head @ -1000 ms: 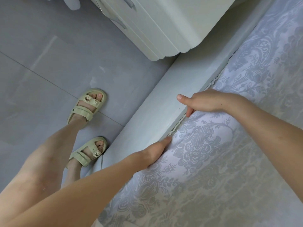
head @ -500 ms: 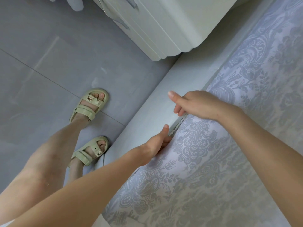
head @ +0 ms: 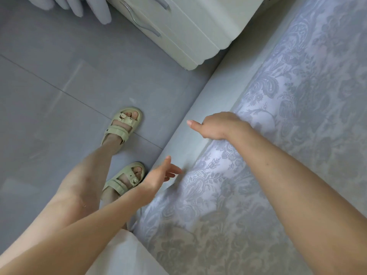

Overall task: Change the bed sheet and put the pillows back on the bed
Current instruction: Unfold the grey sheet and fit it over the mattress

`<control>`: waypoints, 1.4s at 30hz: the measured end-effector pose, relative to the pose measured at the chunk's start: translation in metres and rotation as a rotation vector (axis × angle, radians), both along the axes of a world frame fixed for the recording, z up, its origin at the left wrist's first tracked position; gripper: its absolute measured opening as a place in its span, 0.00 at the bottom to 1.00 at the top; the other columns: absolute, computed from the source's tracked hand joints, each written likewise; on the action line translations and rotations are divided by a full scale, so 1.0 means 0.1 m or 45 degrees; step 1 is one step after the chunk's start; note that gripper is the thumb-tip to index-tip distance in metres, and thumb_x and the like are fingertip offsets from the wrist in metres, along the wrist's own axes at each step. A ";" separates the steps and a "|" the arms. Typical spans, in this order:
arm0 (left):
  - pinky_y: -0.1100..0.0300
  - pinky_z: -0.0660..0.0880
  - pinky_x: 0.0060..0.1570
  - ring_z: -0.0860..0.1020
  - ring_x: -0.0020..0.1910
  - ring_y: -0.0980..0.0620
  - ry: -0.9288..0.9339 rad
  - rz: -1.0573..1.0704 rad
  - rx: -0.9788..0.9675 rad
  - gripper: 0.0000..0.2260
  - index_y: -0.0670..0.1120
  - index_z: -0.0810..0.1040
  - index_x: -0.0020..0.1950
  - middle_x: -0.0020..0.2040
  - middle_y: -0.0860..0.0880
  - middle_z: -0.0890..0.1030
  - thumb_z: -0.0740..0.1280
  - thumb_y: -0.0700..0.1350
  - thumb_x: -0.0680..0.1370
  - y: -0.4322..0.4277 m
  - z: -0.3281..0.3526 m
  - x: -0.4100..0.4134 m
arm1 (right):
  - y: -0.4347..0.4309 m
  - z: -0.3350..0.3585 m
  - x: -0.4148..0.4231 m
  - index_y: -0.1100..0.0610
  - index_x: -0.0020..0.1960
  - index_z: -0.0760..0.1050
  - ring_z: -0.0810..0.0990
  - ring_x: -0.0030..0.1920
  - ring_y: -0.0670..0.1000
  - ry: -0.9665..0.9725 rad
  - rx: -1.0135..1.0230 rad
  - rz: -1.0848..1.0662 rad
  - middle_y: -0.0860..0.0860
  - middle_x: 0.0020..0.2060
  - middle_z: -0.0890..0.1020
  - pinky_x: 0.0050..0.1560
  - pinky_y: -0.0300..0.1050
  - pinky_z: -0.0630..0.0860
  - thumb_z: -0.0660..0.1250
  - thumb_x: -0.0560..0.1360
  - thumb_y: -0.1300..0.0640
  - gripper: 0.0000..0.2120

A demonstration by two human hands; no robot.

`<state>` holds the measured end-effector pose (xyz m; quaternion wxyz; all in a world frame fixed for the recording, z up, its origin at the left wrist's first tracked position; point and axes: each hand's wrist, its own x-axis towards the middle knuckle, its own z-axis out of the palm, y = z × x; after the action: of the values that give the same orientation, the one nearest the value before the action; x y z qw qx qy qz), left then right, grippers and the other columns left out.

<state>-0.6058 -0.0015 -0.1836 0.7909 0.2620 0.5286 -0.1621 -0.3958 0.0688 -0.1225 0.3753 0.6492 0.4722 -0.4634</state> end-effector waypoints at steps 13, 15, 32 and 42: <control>0.53 0.71 0.57 0.78 0.50 0.50 0.044 -0.139 0.154 0.22 0.50 0.83 0.40 0.47 0.49 0.82 0.54 0.56 0.82 -0.68 0.02 -0.74 | -0.67 0.04 -0.92 0.57 0.55 0.77 0.71 0.66 0.55 0.074 -0.107 0.243 0.57 0.60 0.78 0.70 0.50 0.54 0.36 0.78 0.35 0.38; 0.53 0.70 0.59 0.76 0.52 0.54 0.048 -0.074 0.142 0.20 0.51 0.83 0.43 0.50 0.54 0.80 0.54 0.56 0.82 -0.67 0.04 -0.84 | -0.65 -0.02 -1.01 0.57 0.59 0.76 0.69 0.68 0.56 0.039 -0.236 0.232 0.56 0.64 0.76 0.67 0.48 0.59 0.37 0.77 0.32 0.39; 0.53 0.67 0.68 0.79 0.58 0.53 -0.314 -0.100 -0.508 0.29 0.58 0.76 0.62 0.58 0.53 0.81 0.43 0.69 0.77 -1.08 0.04 -0.77 | -0.74 -0.04 -1.10 0.57 0.48 0.83 0.71 0.59 0.52 0.009 -0.478 -0.339 0.50 0.55 0.73 0.66 0.49 0.62 0.38 0.72 0.25 0.46; 0.55 0.72 0.62 0.79 0.57 0.49 -0.154 0.281 -0.291 0.30 0.47 0.77 0.57 0.57 0.46 0.82 0.41 0.62 0.80 -0.88 0.01 -1.38 | -0.92 -0.23 -1.26 0.59 0.47 0.83 0.77 0.57 0.52 0.100 -0.358 -0.550 0.53 0.50 0.83 0.63 0.47 0.67 0.42 0.72 0.26 0.44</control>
<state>-0.7442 -0.0890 -0.1821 0.8591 0.1200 0.4836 -0.1173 -0.5217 -0.0234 -0.1453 0.3353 0.6580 0.2678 -0.6187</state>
